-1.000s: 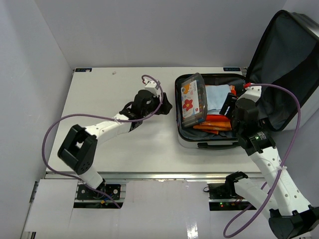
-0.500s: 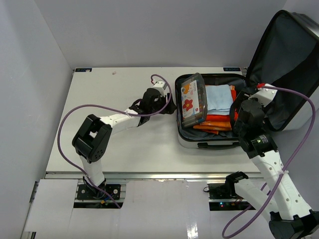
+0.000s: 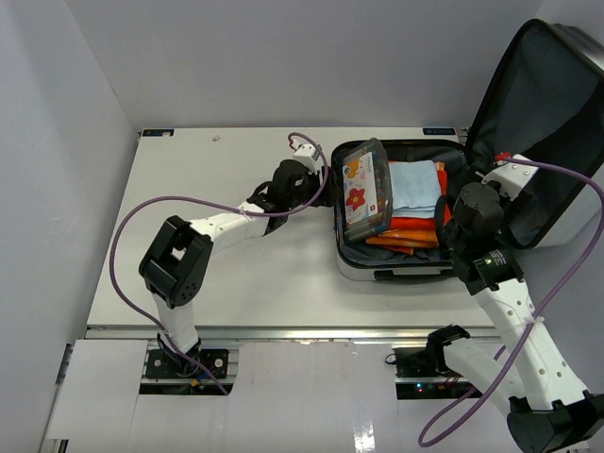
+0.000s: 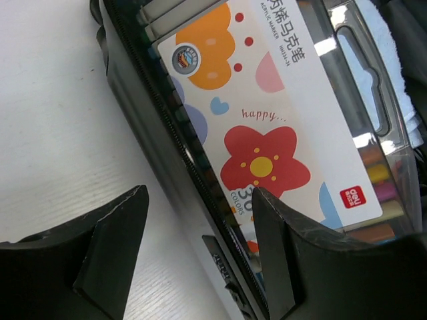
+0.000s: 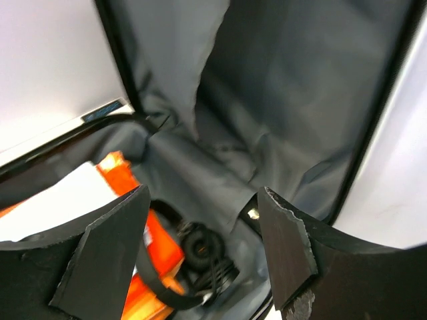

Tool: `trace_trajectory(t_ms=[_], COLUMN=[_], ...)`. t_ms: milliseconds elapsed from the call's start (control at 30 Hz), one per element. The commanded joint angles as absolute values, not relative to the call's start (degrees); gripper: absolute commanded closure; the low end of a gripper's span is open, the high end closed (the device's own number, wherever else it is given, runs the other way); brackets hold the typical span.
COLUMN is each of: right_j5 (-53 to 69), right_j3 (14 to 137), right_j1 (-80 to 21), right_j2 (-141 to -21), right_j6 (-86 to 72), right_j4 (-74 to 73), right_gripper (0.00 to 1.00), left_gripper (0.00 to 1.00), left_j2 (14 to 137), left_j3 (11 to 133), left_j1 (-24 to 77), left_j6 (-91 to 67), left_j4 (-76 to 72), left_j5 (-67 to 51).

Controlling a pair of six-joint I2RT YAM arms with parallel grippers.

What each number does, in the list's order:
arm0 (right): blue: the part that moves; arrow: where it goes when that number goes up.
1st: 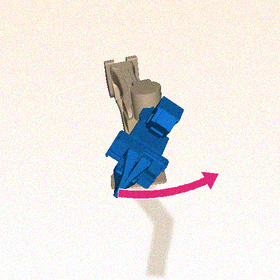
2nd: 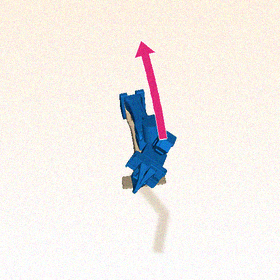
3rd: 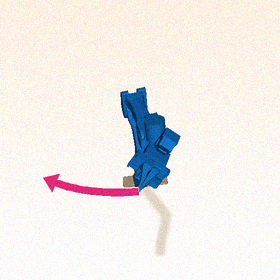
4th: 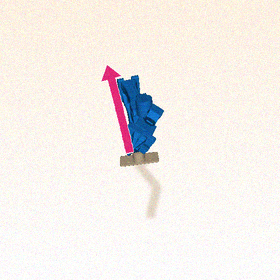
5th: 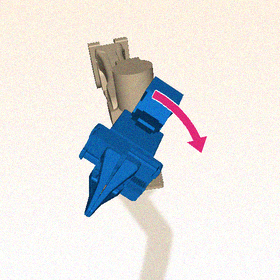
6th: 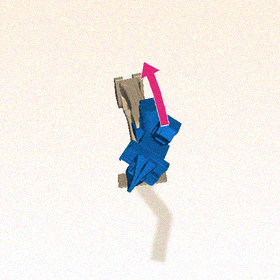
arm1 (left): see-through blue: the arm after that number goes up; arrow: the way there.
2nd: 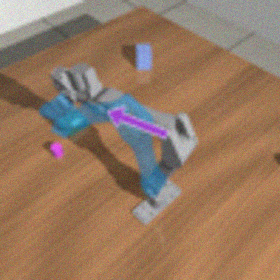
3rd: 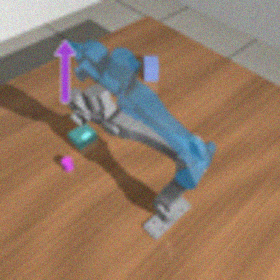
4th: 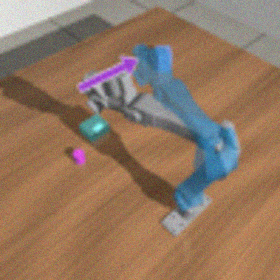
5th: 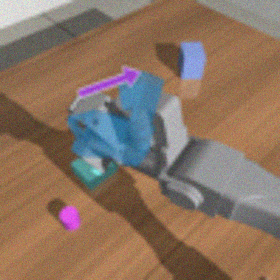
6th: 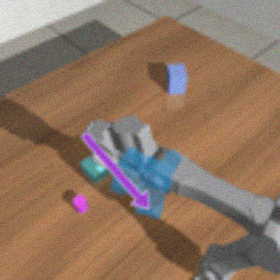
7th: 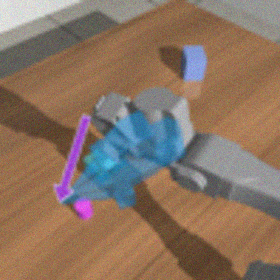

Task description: Pack the luggage

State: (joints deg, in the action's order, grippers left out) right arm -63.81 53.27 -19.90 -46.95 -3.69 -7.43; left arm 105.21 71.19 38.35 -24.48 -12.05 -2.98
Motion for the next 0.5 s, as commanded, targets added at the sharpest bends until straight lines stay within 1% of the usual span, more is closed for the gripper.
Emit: trace_trajectory(t_ms=[0, 100, 167, 200, 267, 433, 467], right_j5=[-68.4, -68.1, -67.8, -66.6, -65.2, -65.3, -65.1], right_j3=[57.1, 57.2, 56.0, 56.0, 56.5, 55.1, 54.7], right_j1=[-16.9, -14.3, -11.2, -9.2, -6.8, -1.1, -0.7], right_j2=[-49.5, -49.6, -49.5, -49.8, -50.5, -50.6, -50.5], right_j6=[2.2, 4.3, 5.9, 5.7, 5.2, 10.3, 10.7], right_j4=[-0.6, 3.6, 7.9, 8.4, 8.9, 17.2, 18.7], right_gripper=[0.28, 0.28, 0.28, 0.28, 0.28, 0.29, 0.29], left_gripper=[0.26, 0.29, 0.35, 0.39, 0.49, 0.82, 0.91], left_j2=[108.3, 110.4, 111.8, 112.5, 113.3, 114.4, 114.3], left_j3=[74.3, 75.2, 75.6, 75.4, 75.0, 74.9, 74.8], left_j1=[38.8, 38.8, 38.8, 38.9, 38.9, 38.9, 39.0], left_j6=[-25.3, -25.9, -25.9, -26.2, -26.6, -26.3, -26.2], left_j4=[-11.7, -12.7, -13.2, -13.7, -14.7, -15.3, -15.3], left_j5=[-5.5, -8.0, -9.4, -9.7, -10.9, -12.2, -12.5])
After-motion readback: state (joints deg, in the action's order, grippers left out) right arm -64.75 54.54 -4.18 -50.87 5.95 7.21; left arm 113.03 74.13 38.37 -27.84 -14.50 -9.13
